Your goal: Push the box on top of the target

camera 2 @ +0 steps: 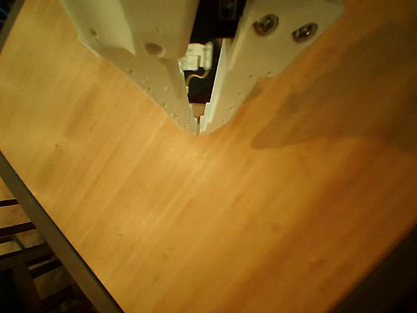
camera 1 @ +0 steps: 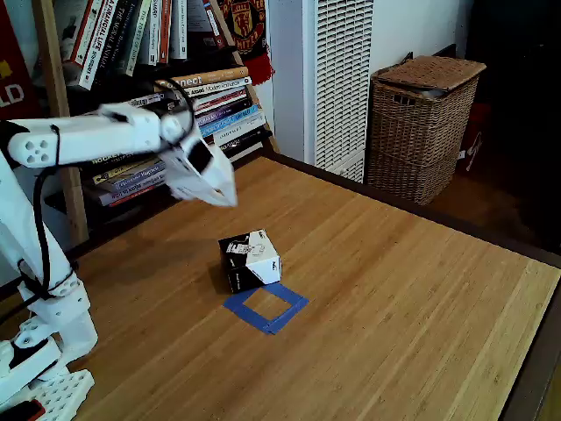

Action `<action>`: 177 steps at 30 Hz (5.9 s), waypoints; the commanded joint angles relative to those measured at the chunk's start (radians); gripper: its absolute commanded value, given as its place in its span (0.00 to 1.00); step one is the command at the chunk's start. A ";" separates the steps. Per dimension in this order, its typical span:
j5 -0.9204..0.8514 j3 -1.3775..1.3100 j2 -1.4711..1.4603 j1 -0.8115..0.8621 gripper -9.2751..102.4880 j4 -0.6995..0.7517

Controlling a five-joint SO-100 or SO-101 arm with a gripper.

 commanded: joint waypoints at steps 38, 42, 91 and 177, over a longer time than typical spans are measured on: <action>-0.216 0.078 -0.080 0.034 0.08 -0.051; -0.222 0.110 -0.054 0.046 0.08 -0.051; -0.359 0.160 0.015 0.155 0.08 0.057; -0.407 0.138 0.009 0.213 0.08 0.091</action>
